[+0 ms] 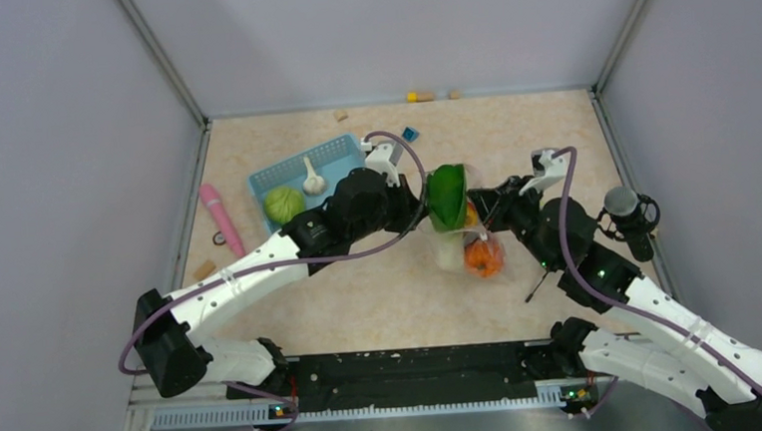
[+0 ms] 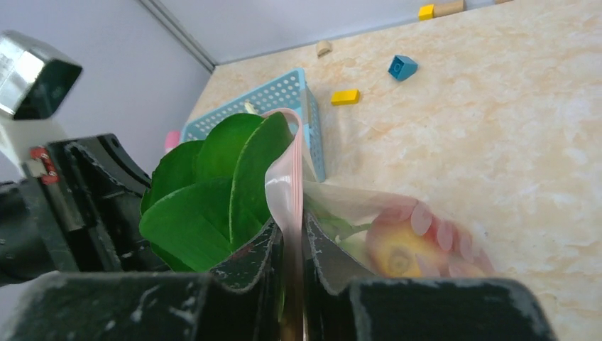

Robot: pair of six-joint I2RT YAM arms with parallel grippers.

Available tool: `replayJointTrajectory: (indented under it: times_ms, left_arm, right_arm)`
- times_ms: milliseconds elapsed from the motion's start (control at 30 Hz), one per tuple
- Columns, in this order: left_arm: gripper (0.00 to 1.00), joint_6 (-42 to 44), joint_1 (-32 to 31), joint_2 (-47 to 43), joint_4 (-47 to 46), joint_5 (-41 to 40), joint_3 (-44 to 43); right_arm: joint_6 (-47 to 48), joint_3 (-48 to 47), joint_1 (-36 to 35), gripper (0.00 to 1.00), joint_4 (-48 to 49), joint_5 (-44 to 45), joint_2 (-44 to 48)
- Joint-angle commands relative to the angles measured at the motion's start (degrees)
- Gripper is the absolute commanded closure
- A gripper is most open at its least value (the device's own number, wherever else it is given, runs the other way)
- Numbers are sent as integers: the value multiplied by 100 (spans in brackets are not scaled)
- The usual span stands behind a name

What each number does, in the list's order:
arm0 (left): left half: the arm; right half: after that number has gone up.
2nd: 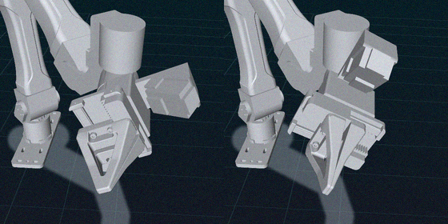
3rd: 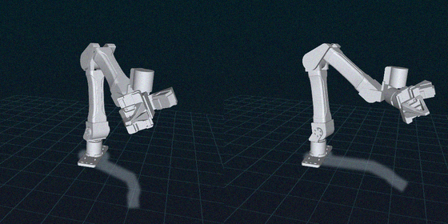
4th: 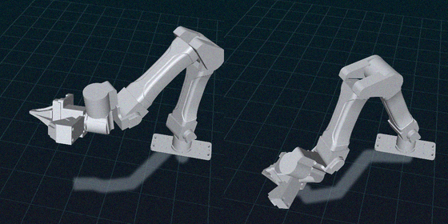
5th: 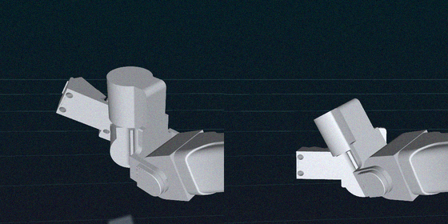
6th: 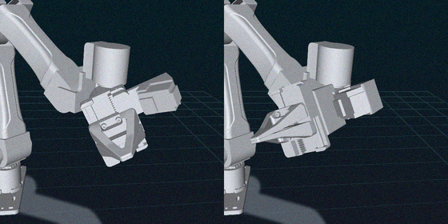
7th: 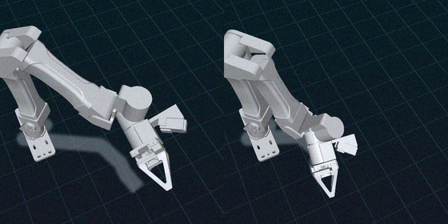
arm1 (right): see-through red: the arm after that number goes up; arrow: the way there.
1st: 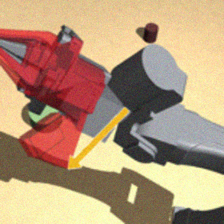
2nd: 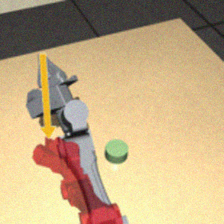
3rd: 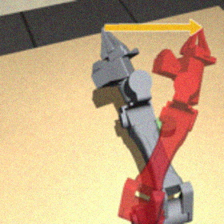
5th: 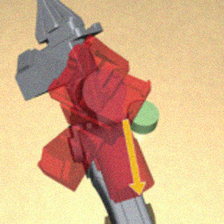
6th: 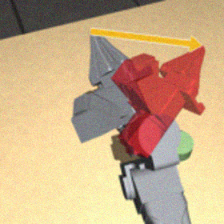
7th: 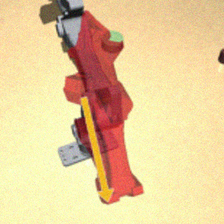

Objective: Place the food in the zip-top bag and seal the zipper
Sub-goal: Adjust the fake vegetable in the zipper food storage bag.

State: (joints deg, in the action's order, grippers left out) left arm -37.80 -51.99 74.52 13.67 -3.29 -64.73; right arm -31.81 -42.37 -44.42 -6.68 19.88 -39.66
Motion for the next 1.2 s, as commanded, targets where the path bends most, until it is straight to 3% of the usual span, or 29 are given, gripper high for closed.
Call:
replayJointTrajectory:
  times_ms: [0,233,333,667,867,1167]
  left_arm:
    - [100,189,31,28,-464,176,-451]
    - [100,267,29,-49,-408,-102,-719]
    - [100,230,31,13,-291,-198,-869]
    - [100,123,31,241,-180,-145,-1243]
    - [100,69,31,250,-220,-129,-1210]
    - [100,100,31,161,-309,-1,-1096]
  right_arm:
    - [640,-529,57,80,-249,-85,-277]
    - [1233,-1044,57,40,-675,222,-11]
    - [1411,-1148,57,31,-680,142,217]
    - [1763,-1681,57,29,-1001,-2484,-407]
    - [1438,-1836,57,30,-1454,-1285,-738]
    - [966,-1958,57,31,-1468,-182,-1361]
